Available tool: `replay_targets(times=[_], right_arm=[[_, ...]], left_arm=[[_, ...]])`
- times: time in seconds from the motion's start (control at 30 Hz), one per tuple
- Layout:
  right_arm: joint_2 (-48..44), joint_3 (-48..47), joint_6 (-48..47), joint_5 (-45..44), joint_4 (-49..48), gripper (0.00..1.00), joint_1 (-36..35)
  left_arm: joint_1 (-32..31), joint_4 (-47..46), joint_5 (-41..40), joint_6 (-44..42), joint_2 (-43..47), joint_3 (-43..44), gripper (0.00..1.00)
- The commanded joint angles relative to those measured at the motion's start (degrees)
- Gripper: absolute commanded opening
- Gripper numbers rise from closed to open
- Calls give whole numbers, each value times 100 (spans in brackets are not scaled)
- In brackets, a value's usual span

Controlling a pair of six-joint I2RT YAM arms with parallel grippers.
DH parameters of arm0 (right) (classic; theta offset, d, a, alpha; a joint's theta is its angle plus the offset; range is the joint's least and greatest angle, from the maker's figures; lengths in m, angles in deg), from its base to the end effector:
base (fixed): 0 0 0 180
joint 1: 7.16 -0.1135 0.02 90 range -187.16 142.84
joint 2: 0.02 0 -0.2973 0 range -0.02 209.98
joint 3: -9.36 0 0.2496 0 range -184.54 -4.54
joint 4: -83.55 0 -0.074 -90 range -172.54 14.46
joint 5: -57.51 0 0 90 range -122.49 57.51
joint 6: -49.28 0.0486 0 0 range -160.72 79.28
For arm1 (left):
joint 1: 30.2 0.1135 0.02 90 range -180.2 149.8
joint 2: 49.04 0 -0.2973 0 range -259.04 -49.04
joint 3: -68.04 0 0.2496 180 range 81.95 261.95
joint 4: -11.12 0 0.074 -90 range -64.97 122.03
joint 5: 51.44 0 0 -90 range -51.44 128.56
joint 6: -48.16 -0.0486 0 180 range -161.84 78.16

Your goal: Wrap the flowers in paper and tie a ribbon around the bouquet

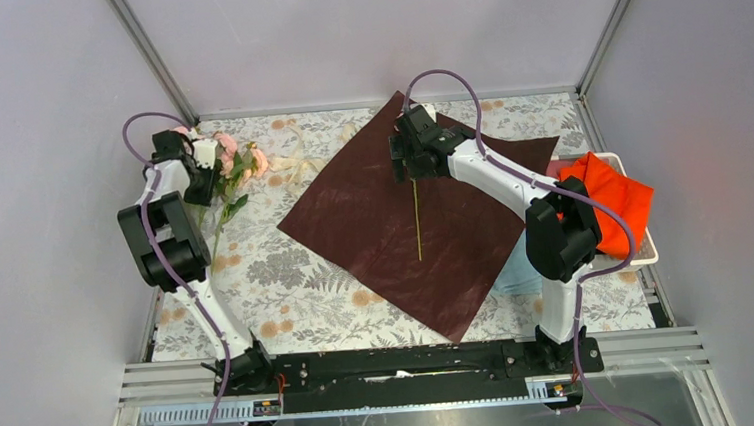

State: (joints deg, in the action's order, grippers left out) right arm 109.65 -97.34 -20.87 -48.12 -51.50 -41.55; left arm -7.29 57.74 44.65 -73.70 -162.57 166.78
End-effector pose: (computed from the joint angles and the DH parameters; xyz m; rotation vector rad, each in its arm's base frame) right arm 0.3790 0.2435 0.2909 -0.1756 2.3642 0.1259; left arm 0.4060 0.1660 0.2150 0.2421 2.6339 0.1850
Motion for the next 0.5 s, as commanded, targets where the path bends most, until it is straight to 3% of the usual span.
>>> replay_targets(times=[0.0, 0.13, 0.27, 0.37, 0.47], right_arm=[[-60, -172, -81, -181, 70, 88, -47], [-205, -64, -22, -185, 22, 88, -47], [-316, -87, -7, -193, 111, 88, -47], [-441, 0, -2, -249, 68, 88, -45], [-531, 115, -51, -308, 27, 88, -44]], left_arm=[[37, -282, -247, -178, -243, 212, 42], [37, -328, -219, -231, -557, 217, 47], [53, -423, -411, -214, -835, 391, 45], [56, -420, -392, -181, -845, 471, 33], [56, -423, -245, -73, -664, 428, 5]])
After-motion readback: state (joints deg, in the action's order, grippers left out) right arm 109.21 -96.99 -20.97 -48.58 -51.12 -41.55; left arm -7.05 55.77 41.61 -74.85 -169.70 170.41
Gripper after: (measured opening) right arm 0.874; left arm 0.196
